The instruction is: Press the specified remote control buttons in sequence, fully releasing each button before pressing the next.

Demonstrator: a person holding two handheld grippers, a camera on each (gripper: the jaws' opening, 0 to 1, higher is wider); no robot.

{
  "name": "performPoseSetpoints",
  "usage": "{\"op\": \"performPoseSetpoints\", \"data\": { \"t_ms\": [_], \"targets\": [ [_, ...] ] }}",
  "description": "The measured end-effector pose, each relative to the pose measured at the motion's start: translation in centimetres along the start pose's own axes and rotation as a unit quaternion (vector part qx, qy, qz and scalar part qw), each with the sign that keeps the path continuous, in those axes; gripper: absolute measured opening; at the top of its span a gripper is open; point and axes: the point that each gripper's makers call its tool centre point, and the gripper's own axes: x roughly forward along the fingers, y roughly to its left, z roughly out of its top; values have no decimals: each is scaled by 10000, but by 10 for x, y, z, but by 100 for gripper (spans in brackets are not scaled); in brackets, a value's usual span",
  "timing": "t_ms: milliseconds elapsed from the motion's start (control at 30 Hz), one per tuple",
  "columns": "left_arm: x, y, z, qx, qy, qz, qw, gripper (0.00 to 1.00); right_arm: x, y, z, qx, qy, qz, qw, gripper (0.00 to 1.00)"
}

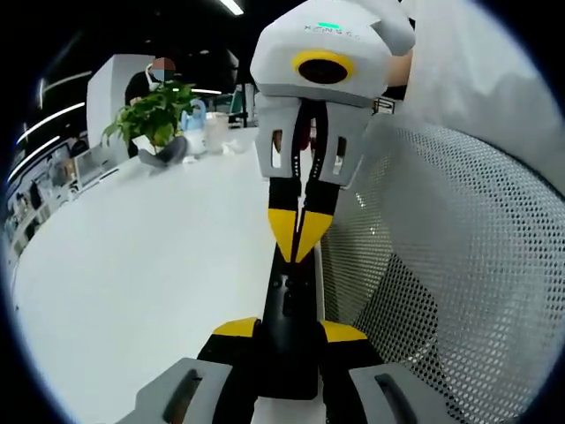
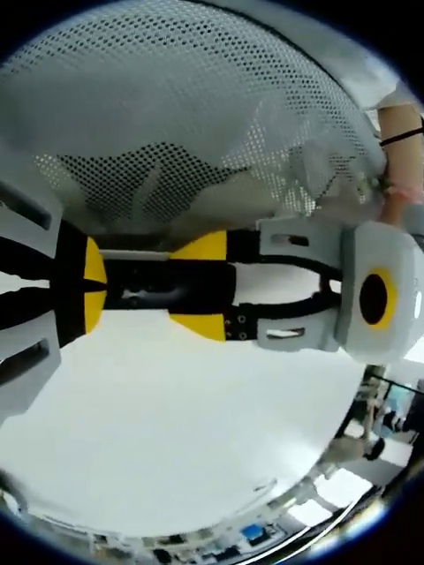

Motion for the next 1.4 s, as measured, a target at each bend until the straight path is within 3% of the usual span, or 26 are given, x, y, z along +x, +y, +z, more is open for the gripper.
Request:
{"op": "performPoseSetpoints", "data": {
  "t_ms": [200, 400, 800, 1067, 1400],
  "targets": [
    [0, 0, 0, -13, -14, -12, 10000, 25, -1, -2, -2, 340, 2, 190, 9992, 0],
    [0, 0, 0, -1, -11, -6, 10000, 25, -1, -1, -2, 367, -120, 146, 9991, 0],
    [0, 0, 0, 26, 9, -11, 10000, 25, -3, -2, -2, 667, -608, 168, 9958, 0],
    [0, 0, 0, 13, 13, -6, 10000, 25, -6, -1, -2, 951, -1171, 106, 9885, 0],
    [0, 0, 1, -24, 5, 0, 10000, 25, -9, 0, -11, 858, -987, 20, 9914, 0]
  ]
}}
